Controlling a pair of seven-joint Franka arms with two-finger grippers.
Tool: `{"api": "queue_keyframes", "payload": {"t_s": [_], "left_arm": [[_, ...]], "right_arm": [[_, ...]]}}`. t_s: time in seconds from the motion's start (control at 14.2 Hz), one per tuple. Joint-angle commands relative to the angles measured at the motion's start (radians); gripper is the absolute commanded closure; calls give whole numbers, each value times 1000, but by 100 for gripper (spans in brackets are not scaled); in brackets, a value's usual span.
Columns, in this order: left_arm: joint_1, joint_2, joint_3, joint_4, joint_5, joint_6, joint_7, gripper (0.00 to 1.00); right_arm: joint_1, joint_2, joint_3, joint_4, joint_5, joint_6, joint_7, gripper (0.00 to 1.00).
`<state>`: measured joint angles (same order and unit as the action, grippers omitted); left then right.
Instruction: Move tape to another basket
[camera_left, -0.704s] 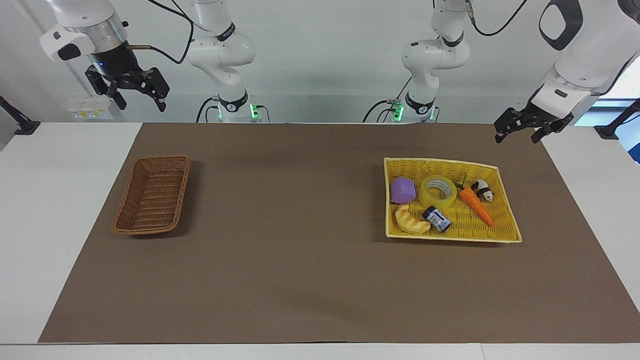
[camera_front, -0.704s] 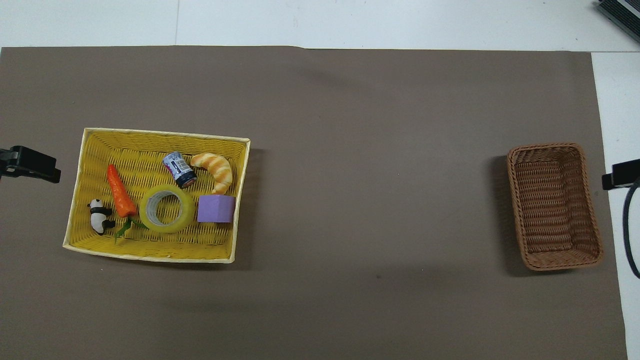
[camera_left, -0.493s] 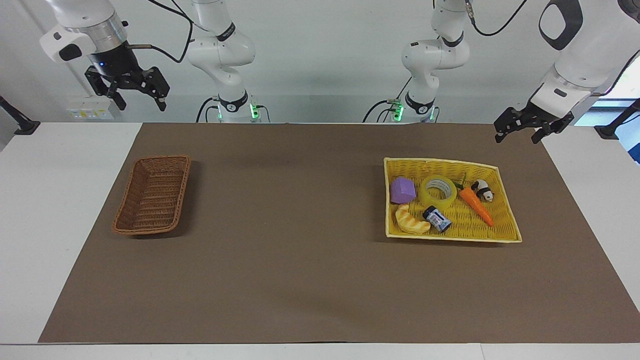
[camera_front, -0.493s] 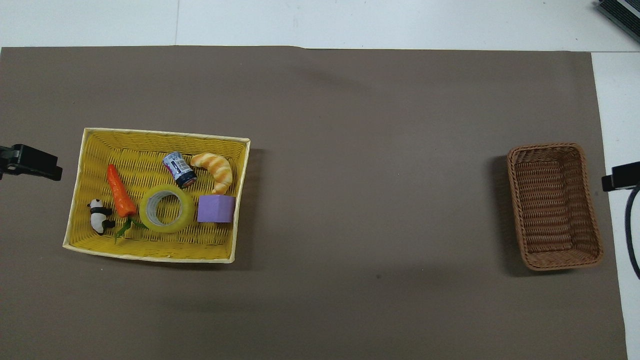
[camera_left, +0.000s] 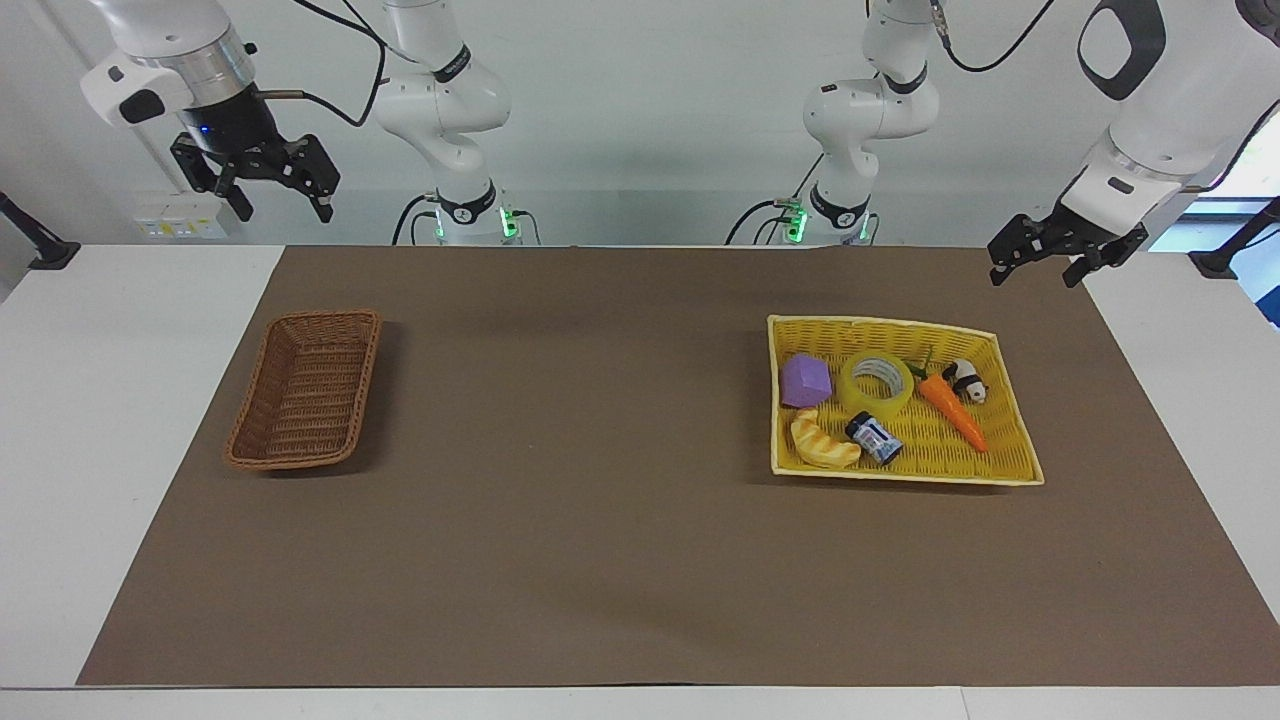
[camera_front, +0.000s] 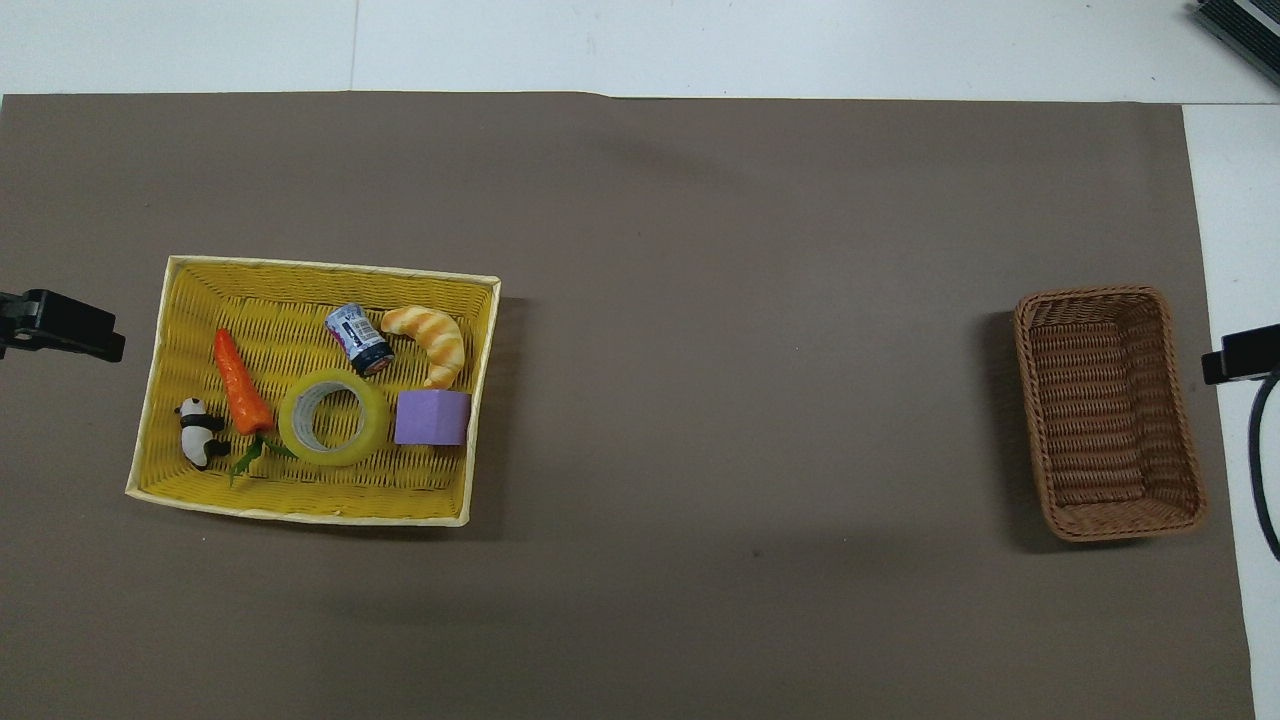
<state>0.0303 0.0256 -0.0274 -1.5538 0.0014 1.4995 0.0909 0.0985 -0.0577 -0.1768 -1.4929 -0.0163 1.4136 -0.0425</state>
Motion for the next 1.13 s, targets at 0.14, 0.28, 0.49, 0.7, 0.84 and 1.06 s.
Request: {"api": "queue_keyframes", "payload": {"t_s": [0.14, 0.28, 0.49, 0.7, 0.84, 1.06], "left_arm": [[3, 5, 4, 17, -11, -1, 3, 0], [-1, 5, 3, 20, -11, 4, 6, 0], [2, 5, 4, 18, -11, 4, 6, 0], [8, 5, 4, 18, -9, 2, 6, 0], [11, 5, 4, 18, -9, 2, 6, 0], [14, 5, 7, 18, -9, -1, 6, 0]], "right_arm": [[-6, -30, 0, -32, -1, 7, -27, 0], [-8, -30, 0, -32, -1, 7, -27, 0], [-6, -30, 0, -32, -1, 7, -27, 0], [-6, -30, 0, -32, -1, 7, -27, 0], [-6, -30, 0, -32, -1, 7, -27, 0], [-6, -30, 0, -32, -1, 7, -27, 0]]}}
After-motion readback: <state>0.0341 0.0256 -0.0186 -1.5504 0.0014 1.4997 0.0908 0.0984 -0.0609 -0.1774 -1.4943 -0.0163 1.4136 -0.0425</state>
